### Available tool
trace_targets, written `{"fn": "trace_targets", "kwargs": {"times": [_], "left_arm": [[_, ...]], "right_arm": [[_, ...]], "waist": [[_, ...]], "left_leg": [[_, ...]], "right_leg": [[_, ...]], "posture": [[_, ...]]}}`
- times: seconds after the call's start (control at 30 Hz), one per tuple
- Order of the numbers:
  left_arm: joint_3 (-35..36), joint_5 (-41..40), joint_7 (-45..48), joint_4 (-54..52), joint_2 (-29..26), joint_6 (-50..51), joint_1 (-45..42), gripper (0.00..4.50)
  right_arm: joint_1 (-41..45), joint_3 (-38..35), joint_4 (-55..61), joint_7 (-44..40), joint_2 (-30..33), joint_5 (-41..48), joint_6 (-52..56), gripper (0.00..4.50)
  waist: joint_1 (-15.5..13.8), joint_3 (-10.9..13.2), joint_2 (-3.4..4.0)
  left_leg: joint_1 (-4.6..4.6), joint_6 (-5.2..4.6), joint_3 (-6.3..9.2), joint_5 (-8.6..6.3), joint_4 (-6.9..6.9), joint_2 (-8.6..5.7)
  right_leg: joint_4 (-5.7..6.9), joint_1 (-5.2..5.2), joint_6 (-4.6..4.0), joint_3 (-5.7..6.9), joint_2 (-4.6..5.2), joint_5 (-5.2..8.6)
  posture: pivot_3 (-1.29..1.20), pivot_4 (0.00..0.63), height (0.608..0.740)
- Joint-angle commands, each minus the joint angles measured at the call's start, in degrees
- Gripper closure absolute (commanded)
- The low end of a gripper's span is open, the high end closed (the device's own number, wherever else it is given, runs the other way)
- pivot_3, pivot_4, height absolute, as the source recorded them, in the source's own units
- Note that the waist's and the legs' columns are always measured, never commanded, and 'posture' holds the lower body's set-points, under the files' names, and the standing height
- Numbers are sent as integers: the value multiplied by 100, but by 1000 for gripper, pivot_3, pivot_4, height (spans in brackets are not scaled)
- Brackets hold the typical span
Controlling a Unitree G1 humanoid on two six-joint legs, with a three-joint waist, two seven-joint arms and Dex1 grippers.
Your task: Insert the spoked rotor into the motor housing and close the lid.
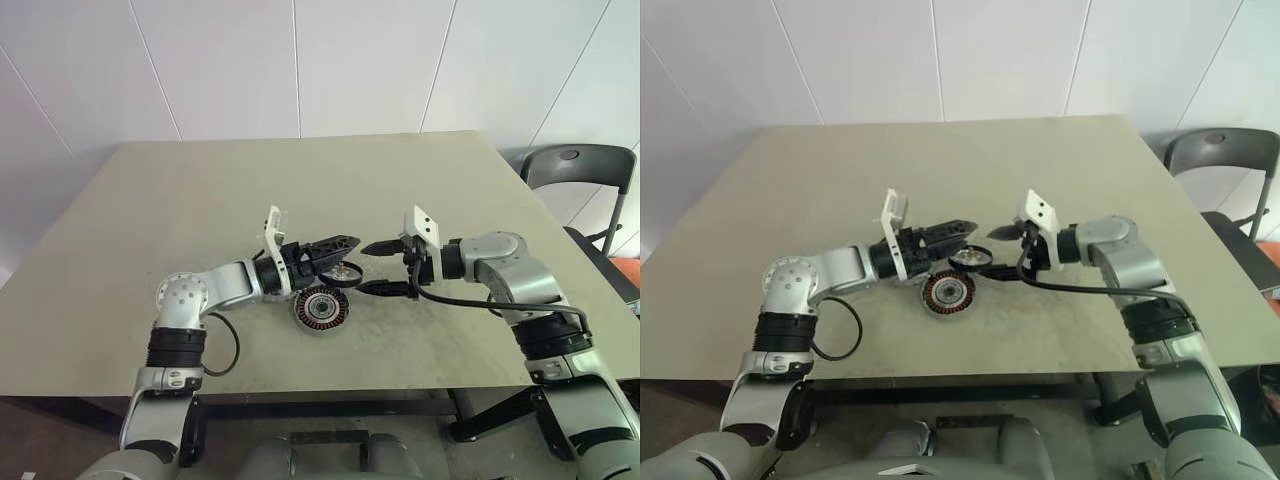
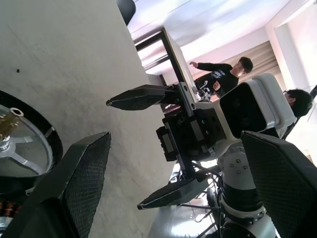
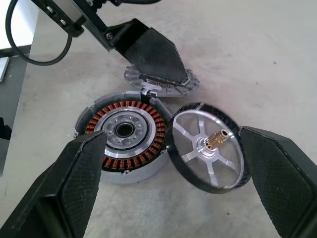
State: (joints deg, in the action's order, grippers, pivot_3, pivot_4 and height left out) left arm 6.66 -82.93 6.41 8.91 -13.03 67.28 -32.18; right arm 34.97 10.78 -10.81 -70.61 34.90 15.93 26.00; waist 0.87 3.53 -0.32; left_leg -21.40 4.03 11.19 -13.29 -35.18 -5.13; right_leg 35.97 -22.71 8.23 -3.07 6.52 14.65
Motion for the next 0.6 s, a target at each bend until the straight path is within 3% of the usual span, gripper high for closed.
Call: {"fn": "trace_targets", "kwargs": {"times": [0.03, 0.27, 0.47, 0.6], "left_arm": [[351, -121, 112, -275, -122, 14, 39, 37], [869, -379, 338, -969, -698, 77, 611, 37], [589, 1242, 1525, -1846, -1979, -544, 1584, 37], [540, 2573, 2529, -2113, -2656, -1725, 2191, 37]], "right_arm": [[61, -83, 203, 41, 27, 3, -60, 0], [133, -138, -78, 321, -106, 4, 374, 0], [193, -880, -385, 698, -247, 1001, 2688, 0], [434, -1198, -665, 1430, -243, 1189, 4584, 0]], "waist": [[5, 0, 0], [12, 0, 0], [-27, 1, 2], [-28, 1, 3]], "left_leg": [[0, 0, 0, 0, -1, 0], [0, 0, 0, 0, 0, 0], [0, 0, -2, 0, 4, 3], [-2, 1, -9, -1, 0, 2]], "right_leg": [[0, 1, 0, 0, 0, 0], [1, 0, 0, 0, 0, 1], [6, -7, -26, -4, -2, 11], [1, -5, -31, -4, -1, 10]], "posture": [[0, 0, 740], [0, 0, 740], [0, 0, 740], [0, 0, 740]]}}
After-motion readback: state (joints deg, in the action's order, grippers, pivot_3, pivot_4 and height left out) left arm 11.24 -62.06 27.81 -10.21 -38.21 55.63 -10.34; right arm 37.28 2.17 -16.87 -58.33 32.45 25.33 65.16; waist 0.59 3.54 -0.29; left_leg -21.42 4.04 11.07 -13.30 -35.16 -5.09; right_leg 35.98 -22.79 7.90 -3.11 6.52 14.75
